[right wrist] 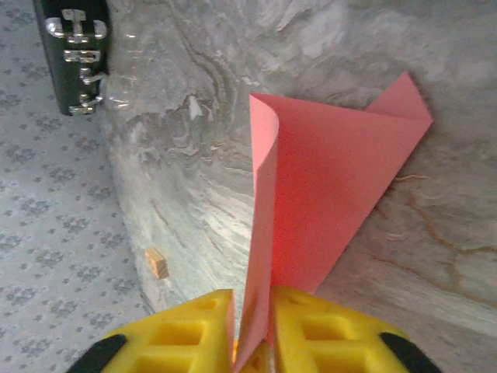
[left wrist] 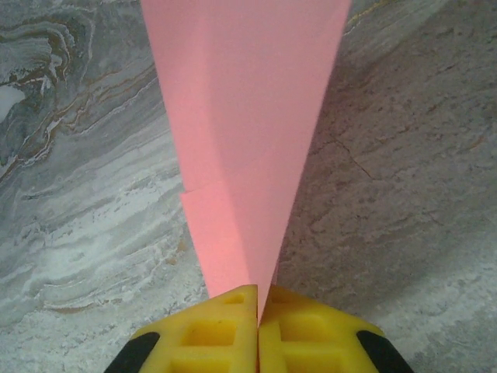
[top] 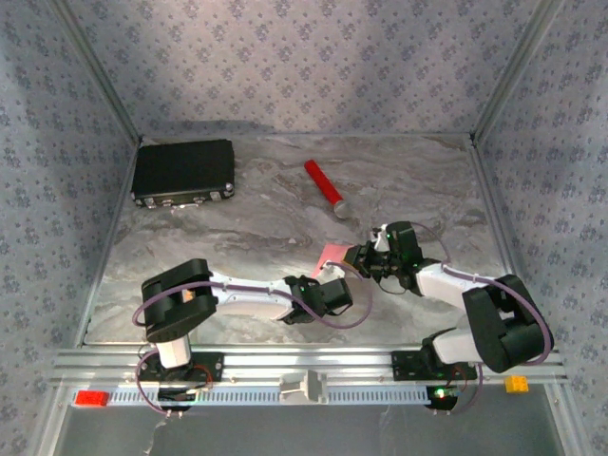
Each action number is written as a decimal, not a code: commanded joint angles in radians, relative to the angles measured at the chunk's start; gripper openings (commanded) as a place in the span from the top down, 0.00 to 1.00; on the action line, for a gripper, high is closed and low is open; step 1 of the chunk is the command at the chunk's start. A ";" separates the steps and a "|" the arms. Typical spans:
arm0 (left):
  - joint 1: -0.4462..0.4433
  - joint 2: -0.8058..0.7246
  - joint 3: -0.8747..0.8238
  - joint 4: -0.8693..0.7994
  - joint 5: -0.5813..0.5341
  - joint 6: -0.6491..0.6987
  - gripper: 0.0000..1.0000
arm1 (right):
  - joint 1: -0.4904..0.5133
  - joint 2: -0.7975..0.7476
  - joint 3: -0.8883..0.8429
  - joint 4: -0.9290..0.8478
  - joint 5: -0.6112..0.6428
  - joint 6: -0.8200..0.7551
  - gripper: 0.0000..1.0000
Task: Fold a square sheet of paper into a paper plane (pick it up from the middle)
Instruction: Perform the fifth fold on the wing at the bottom-center of the table.
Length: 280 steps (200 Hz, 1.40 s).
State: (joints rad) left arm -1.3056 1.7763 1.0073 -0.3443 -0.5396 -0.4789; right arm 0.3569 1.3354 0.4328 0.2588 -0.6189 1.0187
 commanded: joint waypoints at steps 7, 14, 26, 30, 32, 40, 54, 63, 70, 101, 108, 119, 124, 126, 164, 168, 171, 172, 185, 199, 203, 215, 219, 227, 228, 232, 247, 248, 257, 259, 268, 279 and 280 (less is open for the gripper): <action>-0.002 -0.011 0.007 0.004 0.025 0.004 0.96 | -0.027 -0.070 0.057 -0.206 0.056 -0.106 0.74; 0.002 -0.018 0.000 0.014 0.042 0.002 0.96 | -0.035 -0.090 0.067 -0.251 0.071 -0.131 0.72; 0.014 -0.032 -0.013 0.040 0.084 0.002 0.97 | -0.047 -0.122 0.075 -0.309 0.091 -0.163 0.68; 0.018 -0.038 -0.019 0.050 0.102 0.002 0.97 | -0.050 -0.132 0.076 -0.324 0.098 -0.170 0.65; 0.021 -0.041 -0.022 0.055 0.110 0.002 0.97 | -0.051 -0.138 0.077 -0.331 0.100 -0.173 0.64; 0.031 -0.051 -0.031 0.075 0.143 0.002 0.97 | -0.058 -0.155 0.076 -0.349 0.107 -0.180 0.62; 0.049 -0.068 -0.047 0.101 0.201 0.005 0.97 | -0.068 -0.175 0.071 -0.362 0.113 -0.185 0.61; 0.059 -0.074 -0.053 0.113 0.232 0.003 0.97 | -0.074 -0.185 0.067 -0.365 0.112 -0.183 0.61; 0.066 -0.079 -0.058 0.122 0.253 0.003 0.97 | -0.077 -0.188 0.063 -0.366 0.109 -0.182 0.60; 0.096 -0.086 -0.077 0.161 0.344 -0.001 0.98 | -0.080 -0.197 0.045 -0.353 0.101 -0.172 0.60; 0.103 -0.086 -0.081 0.171 0.365 -0.001 0.98 | -0.081 -0.199 0.042 -0.347 0.100 -0.170 0.60; 0.112 -0.084 -0.085 0.184 0.396 -0.001 0.98 | -0.080 -0.202 0.035 -0.343 0.098 -0.165 0.60; 0.116 -0.081 -0.086 0.186 0.406 -0.001 0.98 | -0.080 -0.203 0.032 -0.341 0.097 -0.163 0.60; 0.117 -0.080 -0.085 0.187 0.411 -0.001 0.98 | -0.079 -0.204 0.031 -0.340 0.096 -0.163 0.60; 0.134 -0.065 -0.084 0.198 0.453 -0.003 0.98 | -0.079 -0.218 0.014 -0.329 0.090 -0.156 0.60; 0.136 -0.063 -0.083 0.200 0.459 -0.003 0.98 | -0.078 -0.219 0.012 -0.328 0.090 -0.156 0.60; 0.137 -0.062 -0.084 0.202 0.463 -0.003 0.98 | -0.078 -0.220 0.010 -0.326 0.090 -0.156 0.60; 0.137 -0.062 -0.084 0.203 0.465 -0.003 0.98 | -0.078 -0.220 0.009 -0.326 0.090 -0.155 0.60; 0.143 -0.057 -0.083 0.209 0.485 -0.003 0.98 | -0.076 -0.223 0.001 -0.318 0.087 -0.153 0.60; 0.148 -0.049 -0.078 0.205 0.498 -0.001 0.98 | -0.072 -0.222 -0.008 -0.311 0.086 -0.154 0.60; 0.150 -0.046 -0.075 0.203 0.502 -0.001 0.98 | -0.071 -0.222 -0.009 -0.310 0.086 -0.154 0.60; 0.154 -0.040 -0.071 0.202 0.518 -0.001 0.98 | -0.065 -0.222 -0.014 -0.305 0.085 -0.154 0.60; 0.155 -0.038 -0.070 0.202 0.521 -0.003 0.98 | -0.064 -0.220 -0.015 -0.303 0.086 -0.155 0.60; 0.156 -0.034 -0.066 0.199 0.526 -0.001 0.97 | -0.061 -0.219 -0.017 -0.301 0.086 -0.154 0.60; 0.156 -0.034 -0.066 0.199 0.526 -0.001 0.97 | -0.059 -0.219 -0.019 -0.301 0.086 -0.155 0.60; 0.156 -0.030 -0.063 0.197 0.527 -0.001 0.97 | -0.057 -0.217 -0.019 -0.299 0.085 -0.154 0.60; 0.159 -0.021 -0.053 0.194 0.541 0.002 0.97 | -0.048 -0.212 -0.023 -0.289 0.086 -0.154 0.60; 0.160 -0.020 -0.052 0.193 0.542 0.002 0.97 | -0.047 -0.211 -0.023 -0.288 0.085 -0.154 0.60; 0.161 -0.015 -0.048 0.190 0.550 0.003 0.96 | -0.040 -0.205 -0.026 -0.283 0.082 -0.154 0.60; 0.161 -0.014 -0.046 0.190 0.551 0.003 0.96 | -0.038 -0.204 -0.026 -0.282 0.082 -0.154 0.60; 0.161 -0.009 -0.040 0.187 0.559 0.005 0.96 | -0.032 -0.197 -0.027 -0.277 0.081 -0.154 0.60; 0.164 -0.003 -0.034 0.185 0.574 0.006 0.96 | -0.022 -0.189 -0.030 -0.267 0.079 -0.153 0.60; 0.164 -0.002 -0.034 0.185 0.575 0.006 0.96 | -0.021 -0.188 -0.030 -0.266 0.078 -0.152 0.60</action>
State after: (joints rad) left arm -1.1503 1.7489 0.9371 -0.1532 -0.0139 -0.4793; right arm 0.3172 1.1309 0.4191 -0.0357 -0.5308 0.8639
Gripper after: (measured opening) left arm 0.047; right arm 0.402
